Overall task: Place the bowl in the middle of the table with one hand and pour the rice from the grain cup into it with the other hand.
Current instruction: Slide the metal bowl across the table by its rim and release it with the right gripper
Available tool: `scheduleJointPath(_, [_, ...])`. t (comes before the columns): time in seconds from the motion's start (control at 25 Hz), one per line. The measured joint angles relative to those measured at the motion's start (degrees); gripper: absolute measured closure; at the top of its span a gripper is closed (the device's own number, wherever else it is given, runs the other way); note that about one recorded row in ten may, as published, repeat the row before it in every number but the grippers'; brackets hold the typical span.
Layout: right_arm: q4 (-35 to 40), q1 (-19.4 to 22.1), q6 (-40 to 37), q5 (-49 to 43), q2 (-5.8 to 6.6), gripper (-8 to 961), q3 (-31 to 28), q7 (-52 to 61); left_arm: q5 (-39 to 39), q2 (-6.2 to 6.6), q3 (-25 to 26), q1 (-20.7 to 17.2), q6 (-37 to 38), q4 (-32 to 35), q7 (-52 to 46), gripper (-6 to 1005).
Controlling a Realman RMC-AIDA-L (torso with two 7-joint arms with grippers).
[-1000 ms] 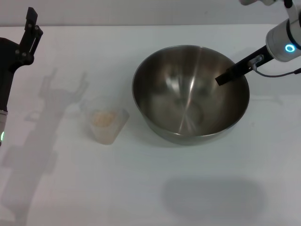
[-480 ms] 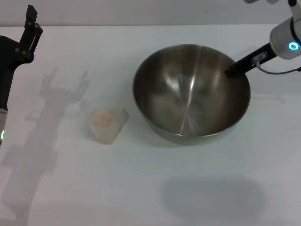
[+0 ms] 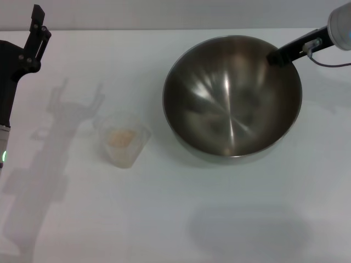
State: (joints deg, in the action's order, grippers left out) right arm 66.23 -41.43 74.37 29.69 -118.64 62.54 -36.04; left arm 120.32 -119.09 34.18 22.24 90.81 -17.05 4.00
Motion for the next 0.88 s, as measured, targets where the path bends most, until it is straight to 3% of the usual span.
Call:
scheduleJointPath(0.36, [2.21, 2.71, 2.14, 7.34, 0.53, 933, -0.66, -4.76, 0.23, 0.0, -0.02, 0.21, 0.07, -0.06, -0.06, 171])
scheduleJointPath(0.88, [-1.02, 2.49, 6.58, 10.89, 0.39, 933, -0.66, -7.91, 0.27, 0.0, -0.19, 0.4, 0.03, -0.09, -0.06, 170])
